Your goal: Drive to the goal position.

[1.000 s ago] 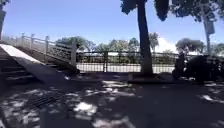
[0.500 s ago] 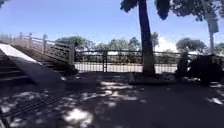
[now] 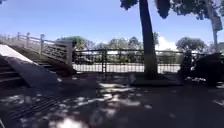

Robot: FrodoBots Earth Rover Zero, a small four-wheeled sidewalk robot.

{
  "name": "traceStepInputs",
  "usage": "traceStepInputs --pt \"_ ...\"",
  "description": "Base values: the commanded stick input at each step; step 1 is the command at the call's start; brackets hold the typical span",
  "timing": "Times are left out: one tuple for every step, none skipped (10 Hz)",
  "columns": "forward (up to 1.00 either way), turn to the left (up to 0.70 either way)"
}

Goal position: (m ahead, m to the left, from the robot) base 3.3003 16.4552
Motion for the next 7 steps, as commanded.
traceStepInputs --pt "0.45 0.00" --pt "0.45 0.00" --pt "0.02 0.00" --pt "0.00 0.00" --pt "0.00 0.00" --pt "0.00 0.00" --pt "0.00 0.00"
